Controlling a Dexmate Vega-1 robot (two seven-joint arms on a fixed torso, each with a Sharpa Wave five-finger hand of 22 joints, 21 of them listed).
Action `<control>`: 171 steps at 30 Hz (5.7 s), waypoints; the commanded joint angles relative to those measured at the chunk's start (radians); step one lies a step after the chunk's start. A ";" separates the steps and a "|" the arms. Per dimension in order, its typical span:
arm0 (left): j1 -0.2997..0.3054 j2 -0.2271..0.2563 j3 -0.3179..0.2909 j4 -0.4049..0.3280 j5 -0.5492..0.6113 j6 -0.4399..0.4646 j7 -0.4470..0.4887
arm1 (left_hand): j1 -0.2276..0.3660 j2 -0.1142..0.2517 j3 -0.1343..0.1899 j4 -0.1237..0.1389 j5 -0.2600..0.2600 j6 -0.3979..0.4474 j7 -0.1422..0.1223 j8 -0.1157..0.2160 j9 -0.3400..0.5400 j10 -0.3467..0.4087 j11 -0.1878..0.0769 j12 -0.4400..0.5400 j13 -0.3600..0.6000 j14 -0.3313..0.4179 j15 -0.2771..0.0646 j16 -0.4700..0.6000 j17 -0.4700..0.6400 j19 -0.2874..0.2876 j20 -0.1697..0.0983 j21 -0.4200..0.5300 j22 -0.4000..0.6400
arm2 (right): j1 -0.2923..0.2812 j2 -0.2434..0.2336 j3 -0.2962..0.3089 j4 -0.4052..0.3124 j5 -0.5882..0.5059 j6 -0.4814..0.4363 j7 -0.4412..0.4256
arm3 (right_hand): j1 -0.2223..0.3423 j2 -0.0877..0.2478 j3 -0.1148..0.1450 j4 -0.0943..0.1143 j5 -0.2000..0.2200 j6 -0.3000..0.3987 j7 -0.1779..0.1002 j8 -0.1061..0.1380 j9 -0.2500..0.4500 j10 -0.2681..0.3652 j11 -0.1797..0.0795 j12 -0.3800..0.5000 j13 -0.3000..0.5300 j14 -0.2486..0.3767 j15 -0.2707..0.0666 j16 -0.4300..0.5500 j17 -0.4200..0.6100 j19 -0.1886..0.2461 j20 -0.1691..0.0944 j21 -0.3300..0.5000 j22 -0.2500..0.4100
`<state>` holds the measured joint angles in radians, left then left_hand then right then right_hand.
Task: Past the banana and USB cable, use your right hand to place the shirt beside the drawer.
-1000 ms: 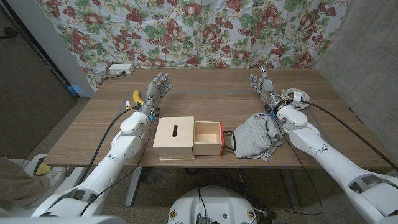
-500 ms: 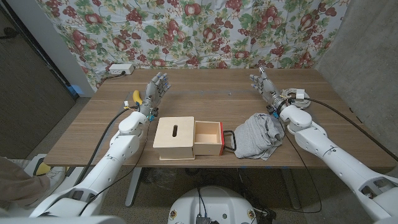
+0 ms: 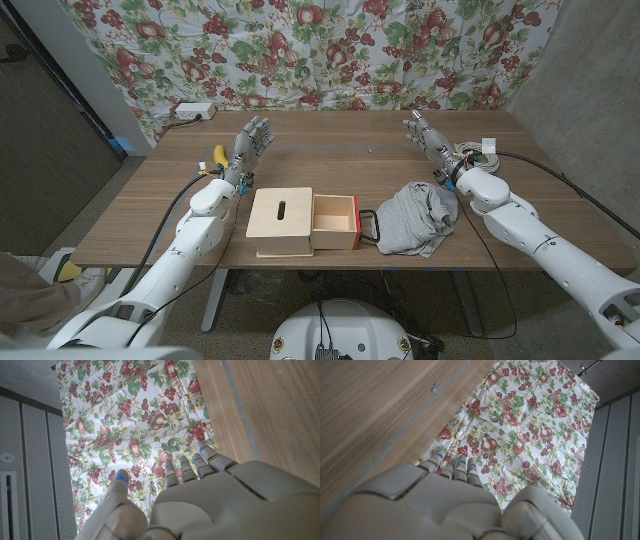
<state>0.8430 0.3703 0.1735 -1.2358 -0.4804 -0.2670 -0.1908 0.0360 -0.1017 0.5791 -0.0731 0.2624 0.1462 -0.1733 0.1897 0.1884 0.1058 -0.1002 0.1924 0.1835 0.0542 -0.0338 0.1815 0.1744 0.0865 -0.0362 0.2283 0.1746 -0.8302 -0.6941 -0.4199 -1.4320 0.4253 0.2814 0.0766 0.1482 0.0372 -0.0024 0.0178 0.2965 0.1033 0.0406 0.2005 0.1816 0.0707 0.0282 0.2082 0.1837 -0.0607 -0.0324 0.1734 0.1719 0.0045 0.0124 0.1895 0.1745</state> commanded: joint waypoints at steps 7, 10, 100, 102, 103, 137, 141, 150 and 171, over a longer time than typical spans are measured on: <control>-0.006 0.005 0.003 -0.004 0.008 0.004 -0.007 | -0.002 -0.002 0.001 -0.007 0.007 0.001 -0.002 0.006 0.002 0.001 0.004 0.004 0.004 -0.007 -0.061 0.003 0.005 0.006 -0.013 -0.006 0.003 | -0.031 -0.105 0.009 -0.123 -0.109 -0.064 -0.037 | 0.057 0.005 0.012 -0.027 0.022 0.004 -0.012 0.006 0.003 0.009 -0.010 0.007 0.003 0.006 -0.028 0.008 0.002 0.004 0.006 0.007 0.002; -0.005 0.007 0.004 -0.006 0.008 0.005 -0.007 | -0.002 -0.002 0.001 -0.007 0.007 0.001 -0.001 0.006 0.002 0.002 0.003 0.004 0.004 -0.007 -0.062 0.003 0.005 0.006 -0.013 -0.006 0.003 | -0.040 -0.119 0.013 -0.146 -0.122 -0.082 -0.048 | 0.070 0.004 0.015 -0.036 0.027 0.003 -0.013 0.006 0.003 0.009 -0.016 0.007 0.003 0.006 -0.029 0.008 0.002 0.004 0.006 0.006 0.002; 0.026 0.054 -0.009 -0.049 -0.003 0.039 -0.027 | -0.003 0.000 -0.007 -0.014 0.005 0.009 -0.001 0.008 0.001 0.003 0.006 0.008 0.004 -0.015 -0.060 0.004 0.005 0.007 -0.015 -0.021 0.003 | -0.350 -0.398 0.135 -0.732 -0.477 -0.566 -0.300 | 0.218 -0.035 0.007 -0.137 0.164 0.001 -0.034 -0.006 0.007 0.008 -0.045 0.011 0.008 0.014 -0.016 0.009 0.009 0.009 0.078 0.008 0.007; 0.027 0.055 -0.009 -0.051 -0.001 0.039 -0.024 | -0.003 0.000 -0.007 -0.014 0.005 0.011 -0.002 0.009 0.001 0.003 0.005 0.008 0.004 -0.016 -0.060 0.004 0.005 0.007 -0.015 -0.021 0.003 | -0.355 -0.400 0.138 -0.735 -0.477 -0.569 -0.302 | 0.218 -0.035 0.007 -0.137 0.165 0.001 -0.035 -0.006 0.007 0.005 -0.047 0.010 0.008 0.015 -0.016 0.009 0.009 0.011 0.079 0.009 0.007; 0.028 0.055 -0.010 -0.054 -0.001 0.039 -0.023 | -0.003 0.000 -0.008 -0.014 0.005 0.011 -0.002 0.009 0.001 0.003 0.006 0.008 0.004 -0.016 -0.060 0.004 0.005 0.008 -0.016 -0.021 0.003 | -0.363 -0.408 0.142 -0.746 -0.480 -0.583 -0.301 | 0.219 -0.034 0.007 -0.137 0.166 0.001 -0.034 -0.005 0.007 0.003 -0.046 0.010 0.008 0.016 -0.015 0.010 0.009 0.011 0.081 0.009 0.007; 0.047 0.071 -0.001 -0.096 -0.005 0.073 -0.034 | -0.004 0.000 -0.011 -0.016 0.005 0.014 0.001 0.009 0.001 0.003 0.005 0.008 0.004 -0.021 -0.060 0.003 0.005 0.006 -0.016 -0.025 0.003 | -0.435 -0.491 0.116 -0.895 -0.616 -0.841 -0.334 | 0.242 -0.038 -0.004 -0.145 0.198 0.049 -0.033 0.007 0.007 0.043 -0.043 0.023 0.007 0.085 -0.027 0.023 0.007 0.072 0.100 0.020 0.004; 0.050 0.072 0.000 -0.100 -0.005 0.072 -0.034 | -0.004 0.000 -0.011 -0.016 0.005 0.014 0.001 0.009 0.001 0.003 0.005 0.008 0.004 -0.021 -0.060 0.003 0.005 0.007 -0.017 -0.025 0.003 | -0.443 -0.503 0.121 -0.904 -0.615 -0.851 -0.331 | 0.243 -0.038 -0.005 -0.145 0.199 0.050 -0.034 0.007 0.007 0.045 -0.043 0.023 0.007 0.086 -0.027 0.022 0.007 0.074 0.101 0.020 0.005; 0.054 0.070 0.007 -0.106 -0.001 0.066 -0.028 | -0.004 0.001 -0.012 -0.017 0.005 0.014 0.001 0.009 0.001 0.004 0.005 0.008 0.004 -0.021 -0.060 0.004 0.005 0.006 -0.017 -0.026 0.004 | -0.467 -0.542 0.138 -0.928 -0.616 -0.877 -0.320 | 0.244 -0.038 -0.009 -0.143 0.205 0.053 -0.037 0.006 0.008 0.049 -0.043 0.024 0.007 0.098 -0.017 0.023 0.008 0.100 0.137 0.027 0.005; 0.070 0.079 0.007 -0.123 -0.005 0.071 -0.021 | -0.004 0.003 -0.013 -0.018 0.006 0.017 0.002 0.009 0.001 0.003 0.006 0.008 0.004 -0.022 -0.060 0.004 0.005 0.006 -0.017 -0.027 0.004 | -0.490 -0.588 0.119 -0.978 -0.626 -0.935 -0.301 | 0.245 -0.036 -0.013 -0.141 0.212 0.057 -0.041 0.005 0.008 0.051 -0.041 0.024 0.008 0.104 -0.022 0.021 0.010 0.128 0.112 0.032 0.006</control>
<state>0.9053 0.4451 0.1793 -1.3503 -0.4827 -0.1976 -0.2136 0.0360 -0.1016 0.5666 -0.0855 0.2622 0.1589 -0.1681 0.1896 0.1883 0.1022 -0.0965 0.1973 0.1834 0.0381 -0.0287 0.1815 0.1742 0.0855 -0.0348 0.2033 0.1745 -1.3101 -1.2637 -0.2885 -2.3872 -0.1916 -0.6211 -0.2312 0.3821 -0.0024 -0.0082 -0.1225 0.5032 0.1539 0.0017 0.2005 0.1875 0.1137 -0.0106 0.2236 0.1882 0.0324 -0.0356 0.1926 0.1795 0.1222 0.1266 0.2147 0.1768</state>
